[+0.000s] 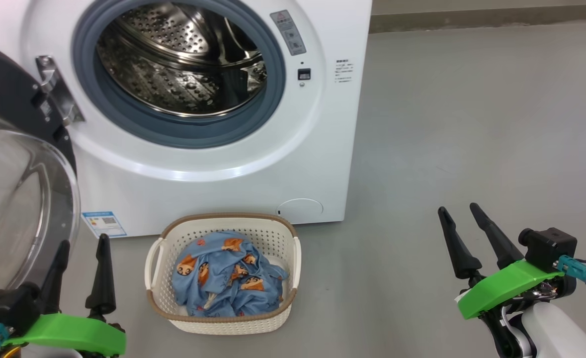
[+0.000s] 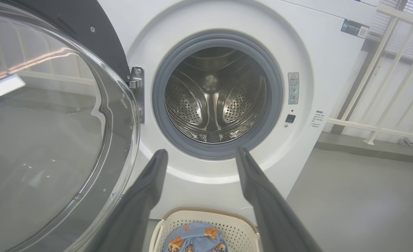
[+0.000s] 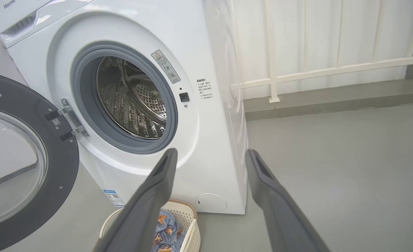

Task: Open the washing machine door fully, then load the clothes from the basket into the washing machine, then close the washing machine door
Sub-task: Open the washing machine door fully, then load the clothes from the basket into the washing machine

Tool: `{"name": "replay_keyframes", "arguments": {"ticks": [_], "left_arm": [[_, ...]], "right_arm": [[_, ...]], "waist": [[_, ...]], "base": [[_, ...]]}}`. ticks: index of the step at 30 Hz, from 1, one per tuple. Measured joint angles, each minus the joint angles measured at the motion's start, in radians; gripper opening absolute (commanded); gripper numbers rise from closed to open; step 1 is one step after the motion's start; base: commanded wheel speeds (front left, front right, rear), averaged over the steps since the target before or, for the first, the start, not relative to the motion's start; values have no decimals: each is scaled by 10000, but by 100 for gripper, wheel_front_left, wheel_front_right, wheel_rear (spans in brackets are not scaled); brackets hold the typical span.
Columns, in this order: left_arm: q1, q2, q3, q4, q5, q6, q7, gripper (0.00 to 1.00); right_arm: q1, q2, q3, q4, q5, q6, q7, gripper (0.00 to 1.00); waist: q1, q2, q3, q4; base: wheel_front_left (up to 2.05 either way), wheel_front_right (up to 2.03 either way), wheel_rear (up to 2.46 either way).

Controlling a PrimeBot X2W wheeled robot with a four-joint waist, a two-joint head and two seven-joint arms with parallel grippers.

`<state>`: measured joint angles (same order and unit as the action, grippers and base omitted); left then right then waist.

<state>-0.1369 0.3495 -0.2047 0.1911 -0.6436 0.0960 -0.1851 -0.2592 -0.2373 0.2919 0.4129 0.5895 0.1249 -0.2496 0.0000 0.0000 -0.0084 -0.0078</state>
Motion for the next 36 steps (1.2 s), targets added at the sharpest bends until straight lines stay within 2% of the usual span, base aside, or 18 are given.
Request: {"name": "replay_keyframes", "arguments": {"ticks": [6,36], "left_arm": [[44,-4,-13,-13,-81,-161,-102,100],[208,-65,-259,31,-46,-157,-324,100]], "right_arm": [[-121,-148,0,-50,-2,0,0,100],[-206,-161,-115,-71,-291,0,0,100]], "waist": [[0,0,19,-191],[0,0,-26,-28]], "base": [[0,0,0],[0,0,0]]}}
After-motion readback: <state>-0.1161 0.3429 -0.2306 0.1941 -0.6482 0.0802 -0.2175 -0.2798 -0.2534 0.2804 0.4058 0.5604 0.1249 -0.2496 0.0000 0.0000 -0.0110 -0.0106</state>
